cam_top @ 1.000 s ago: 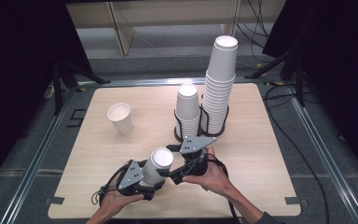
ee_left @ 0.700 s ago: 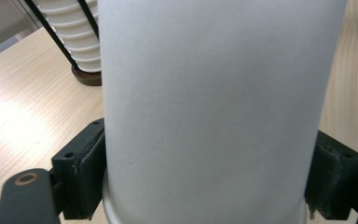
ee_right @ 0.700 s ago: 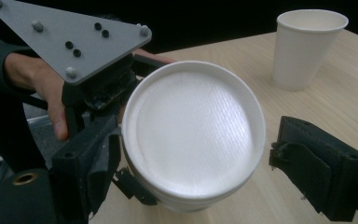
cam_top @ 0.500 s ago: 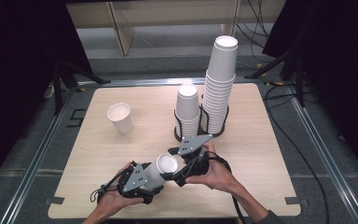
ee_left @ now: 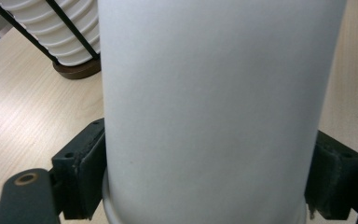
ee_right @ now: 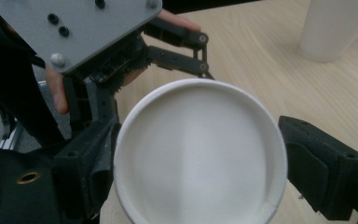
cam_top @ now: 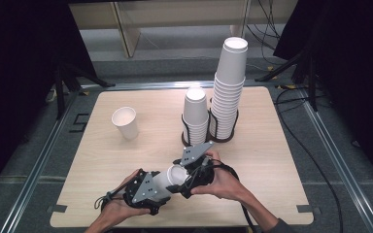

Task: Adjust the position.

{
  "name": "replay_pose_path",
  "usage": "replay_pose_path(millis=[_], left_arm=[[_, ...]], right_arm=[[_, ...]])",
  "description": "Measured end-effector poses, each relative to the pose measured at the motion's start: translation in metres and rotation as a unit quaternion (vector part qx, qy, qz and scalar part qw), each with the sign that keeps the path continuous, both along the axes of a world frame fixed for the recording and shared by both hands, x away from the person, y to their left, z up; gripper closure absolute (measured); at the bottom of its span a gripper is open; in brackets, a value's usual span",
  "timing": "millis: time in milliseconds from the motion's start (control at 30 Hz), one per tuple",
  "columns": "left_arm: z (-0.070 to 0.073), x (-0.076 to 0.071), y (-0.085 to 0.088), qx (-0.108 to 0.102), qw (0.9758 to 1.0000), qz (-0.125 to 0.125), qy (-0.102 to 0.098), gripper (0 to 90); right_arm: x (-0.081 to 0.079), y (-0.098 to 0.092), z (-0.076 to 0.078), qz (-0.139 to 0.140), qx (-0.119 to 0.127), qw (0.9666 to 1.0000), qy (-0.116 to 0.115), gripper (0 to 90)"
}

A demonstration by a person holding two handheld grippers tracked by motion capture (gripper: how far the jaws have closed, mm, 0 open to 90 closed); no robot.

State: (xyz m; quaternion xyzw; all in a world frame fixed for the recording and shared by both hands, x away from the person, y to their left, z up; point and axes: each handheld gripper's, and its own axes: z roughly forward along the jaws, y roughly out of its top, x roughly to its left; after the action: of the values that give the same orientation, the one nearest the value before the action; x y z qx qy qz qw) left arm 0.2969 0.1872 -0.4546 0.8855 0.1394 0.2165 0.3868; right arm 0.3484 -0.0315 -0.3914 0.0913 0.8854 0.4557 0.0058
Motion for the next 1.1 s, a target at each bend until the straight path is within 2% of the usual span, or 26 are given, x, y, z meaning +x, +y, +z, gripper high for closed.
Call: replay_pose_path(millis=[33, 133, 167, 233, 400, 433, 467, 500, 567, 600, 633, 667, 700, 733, 767, 800, 867, 900, 933, 967, 1000, 1033, 1067, 1100], left_arm=[[0.0, 0.0, 0.0, 0.001, 1.0, -0.001, -0.001, 15.3], [0.0, -0.001, 0.0, 0.002, 1.0, -0.001, -0.003, 15.3], [0.001, 0.0, 0.0, 0.014, 0.9998, -0.004, -0.01, 15.3], [0.0, -0.001, -0.002, 0.007, 0.9999, -0.007, -0.005, 15.3], [0.001, -0.002, -0.001, 0.012, 0.9999, -0.007, -0.003, 15.2], [0.0, -0.001, -0.001, 0.006, 0.9999, -0.008, -0.004, 15.2], [0.001, 0.0, -0.001, 0.012, 0.9999, -0.009, -0.008, 15.1], [0.0, -0.001, -0.001, 0.001, 1.0, -0.008, -0.004, 14.9], [0.001, -0.001, -0.001, 0.004, 0.9999, -0.011, -0.004, 14.4], [0.0, -0.001, -0.001, -0.01, 0.9999, -0.008, 0.0, 13.8], [0.0, -0.001, -0.001, -0.01, 0.9999, -0.008, 0.0, 12.4], [0.001, -0.001, 0.0, -0.012, 0.9999, -0.01, 0.003, 10.3], [0.001, -0.001, 0.001, -0.029, 0.9996, -0.006, 0.006, 8.3], [0.0, -0.001, 0.001, -0.043, 0.9991, -0.006, 0.002, 6.7], [0.001, -0.001, 0.001, -0.045, 0.999, -0.003, -0.002, 5.7], [0.001, -0.001, 0.002, -0.061, 0.9981, -0.004, 0.003, 5.3], [0.002, 0.0, 0.003, -0.068, 0.9976, -0.011, 0.0, 5.3], [0.002, 0.0, 0.004, -0.074, 0.9972, -0.011, -0.005, 5.2], [0.002, -0.001, 0.004, -0.086, 0.9963, -0.008, 0.0, 5.1], [0.002, -0.001, 0.004, -0.086, 0.9963, -0.008, 0.0, 5.1], [0.003, 0.0, 0.006, -0.089, 0.9959, -0.011, -0.001, 5.1], [0.002, 0.001, 0.006, -0.097, 0.9951, -0.015, -0.005, 5.1], [0.003, 0.0, 0.008, -0.101, 0.9948, -0.013, -0.002, 5.0], [0.002, 0.001, 0.008, -0.117, 0.993, -0.014, -0.007, 5.0]], right_arm=[[-0.002, 0.001, -0.001, 0.001, -0.008, 0.9999, 0.008, 17.2], [-0.002, 0.002, -0.002, 0.007, -0.012, 0.9999, 0.003, 18.8], [-0.002, 0.003, -0.003, 0.006, -0.017, 0.9998, 0.006, 19.2], [-0.001, 0.004, -0.005, 0.009, -0.021, 0.9997, 0.01, 19.5], [-0.001, 0.006, -0.006, 0.012, -0.017, 0.9997, 0.014, 21.4], [-0.001, 0.005, -0.006, 0.012, -0.017, 0.9996, 0.018, 21.5], [-0.001, 0.005, -0.006, 0.011, -0.014, 0.9997, 0.02, 21.6], [-0.001, 0.005, -0.006, 0.01, -0.013, 0.9997, 0.02, 21.8], [0.0, 0.005, -0.005, 0.013, -0.013, 0.9996, 0.02, 22.2], [0.0, 0.004, -0.005, 0.014, -0.012, 0.9996, 0.021, 22.4], [0.0, 0.004, -0.005, 0.014, -0.012, 0.9996, 0.021, 22.4], [0.001, 0.004, -0.004, 0.017, 0.0, 0.9997, 0.017, 22.7], [0.0, 0.003, -0.004, 0.014, 0.005, 0.9994, 0.032, 22.9], [0.002, 0.002, -0.003, 0.013, 0.01, 0.9995, 0.027, 23.0], [0.002, 0.0, -0.002, 0.013, 0.014, 0.9994, 0.03, 23.1], [0.003, -0.001, -0.001, 0.013, 0.016, 0.9992, 0.034, 23.1], [0.004, -0.004, 0.0, 0.009, 0.023, 0.9987, 0.044, 23.3], [0.005, -0.005, 0.0, 0.011, 0.029, 0.9988, 0.039, 23.4], [0.003, -0.007, 0.0, 0.004, 0.032, 0.9978, 0.058, 23.4], [0.006, -0.008, 0.0, 0.01, 0.04, 0.9982, 0.044, 23.4], [0.006, -0.008, 0.0, 0.01, 0.04, 0.9982, 0.044, 23.4], [0.004, -0.009, 0.001, 0.001, 0.041, 0.9973, 0.062, 23.4], [0.008, -0.011, 0.001, 0.005, 0.051, 0.9975, 0.049, 23.5], [0.008, -0.012, 0.002, 0.003, 0.056, 0.9972, 0.05, 23.5]])
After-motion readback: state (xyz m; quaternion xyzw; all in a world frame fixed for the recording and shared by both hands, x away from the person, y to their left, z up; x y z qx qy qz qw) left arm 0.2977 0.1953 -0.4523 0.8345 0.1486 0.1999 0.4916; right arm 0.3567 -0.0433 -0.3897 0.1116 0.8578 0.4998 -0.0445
